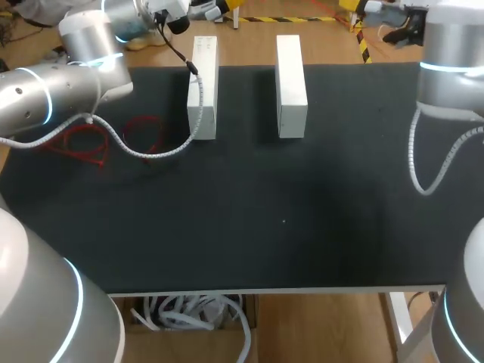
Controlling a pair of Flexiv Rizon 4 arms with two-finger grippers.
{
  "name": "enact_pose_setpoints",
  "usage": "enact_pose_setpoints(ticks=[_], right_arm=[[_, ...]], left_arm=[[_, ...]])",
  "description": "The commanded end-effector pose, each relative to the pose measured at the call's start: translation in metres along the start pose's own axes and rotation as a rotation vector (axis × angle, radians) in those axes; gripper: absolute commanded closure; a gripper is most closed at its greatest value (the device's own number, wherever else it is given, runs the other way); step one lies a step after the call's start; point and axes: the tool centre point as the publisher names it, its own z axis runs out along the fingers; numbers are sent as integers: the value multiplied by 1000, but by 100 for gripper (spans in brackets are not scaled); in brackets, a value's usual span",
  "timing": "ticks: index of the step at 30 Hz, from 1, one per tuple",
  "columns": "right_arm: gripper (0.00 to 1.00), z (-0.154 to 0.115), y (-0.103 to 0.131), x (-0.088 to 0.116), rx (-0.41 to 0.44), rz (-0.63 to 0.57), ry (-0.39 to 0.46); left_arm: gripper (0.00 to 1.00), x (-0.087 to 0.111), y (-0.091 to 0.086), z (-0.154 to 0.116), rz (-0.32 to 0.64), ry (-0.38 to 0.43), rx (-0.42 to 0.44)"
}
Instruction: Grab the tape and strap the tape.
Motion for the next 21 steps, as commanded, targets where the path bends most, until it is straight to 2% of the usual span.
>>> enact_pose_setpoints(ticks=[1, 8, 10, 12, 14, 15, 16, 18, 20, 21], right_arm=[[0, -6, -8, -8, -30, -122, 142], [0, -6, -8, -8, -30, -122, 142], [0, -5, -7, -9, -48, 44, 34], [0, -3, -5, -5, -95, 195, 1], [0, -2, -6, 2, -120, 263, -8], [0, -2, -7, 4, -112, 255, -24], [0, -3, -10, 6, -60, 149, -67], [0, -7, -13, 6, -106, 105, -127], [0, -6, -17, 4, -117, 158, -167], [0, -5, -19, 4, -131, 194, -159]], left_arm=[[100, 2, -1, 1, 1, -6, -2], [100, 2, -1, 1, 1, -6, -2], [100, 2, -1, 1, 1, -6, -2], [100, 2, -1, 1, 1, -6, -2], [100, 2, -1, 1, 1, -6, -2], [100, 2, -1, 1, 1, -6, -2], [100, 2, -1, 1, 1, -6, -2], [100, 2, -1, 1, 1, -6, -2], [100, 2, -1, 1, 1, -6, -2], [100, 2, -1, 1, 1, -6, -2]])
